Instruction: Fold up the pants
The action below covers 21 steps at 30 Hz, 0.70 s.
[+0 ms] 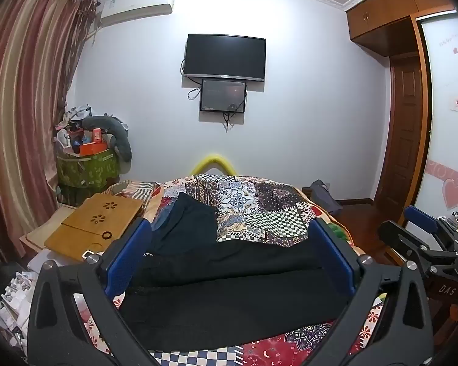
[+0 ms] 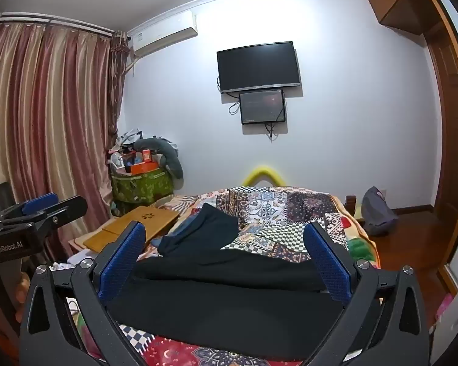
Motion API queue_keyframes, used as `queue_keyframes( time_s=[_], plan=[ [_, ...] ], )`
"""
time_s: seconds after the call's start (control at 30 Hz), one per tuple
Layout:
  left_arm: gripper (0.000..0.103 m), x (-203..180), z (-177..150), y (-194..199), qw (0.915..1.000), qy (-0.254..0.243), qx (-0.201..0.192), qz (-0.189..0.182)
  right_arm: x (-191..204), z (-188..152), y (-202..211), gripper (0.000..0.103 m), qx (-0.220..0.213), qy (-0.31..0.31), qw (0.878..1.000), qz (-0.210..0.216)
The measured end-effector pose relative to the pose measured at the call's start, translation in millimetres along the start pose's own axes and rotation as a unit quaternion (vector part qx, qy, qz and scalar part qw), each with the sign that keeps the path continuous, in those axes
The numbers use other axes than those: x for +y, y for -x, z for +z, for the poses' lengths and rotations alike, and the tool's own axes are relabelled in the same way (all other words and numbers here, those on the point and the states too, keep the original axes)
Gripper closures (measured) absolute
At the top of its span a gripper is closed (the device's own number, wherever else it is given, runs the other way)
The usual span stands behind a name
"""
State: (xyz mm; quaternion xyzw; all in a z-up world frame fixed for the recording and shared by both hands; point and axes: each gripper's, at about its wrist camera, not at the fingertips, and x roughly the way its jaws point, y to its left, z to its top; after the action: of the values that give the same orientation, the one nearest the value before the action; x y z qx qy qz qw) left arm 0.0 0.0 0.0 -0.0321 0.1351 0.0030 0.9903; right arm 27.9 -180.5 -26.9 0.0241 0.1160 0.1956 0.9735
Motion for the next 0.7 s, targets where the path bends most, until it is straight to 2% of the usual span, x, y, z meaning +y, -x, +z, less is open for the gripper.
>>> queue_keyframes(
  time_s=[0.7],
  plan=[
    [0.0,1.6,-5.9,-2.7,1.0,0.006,0.004,0.003,-2.8,2.1,-0.2,0.0,0.002,-0.001,1.0,-0.001]
  ],
)
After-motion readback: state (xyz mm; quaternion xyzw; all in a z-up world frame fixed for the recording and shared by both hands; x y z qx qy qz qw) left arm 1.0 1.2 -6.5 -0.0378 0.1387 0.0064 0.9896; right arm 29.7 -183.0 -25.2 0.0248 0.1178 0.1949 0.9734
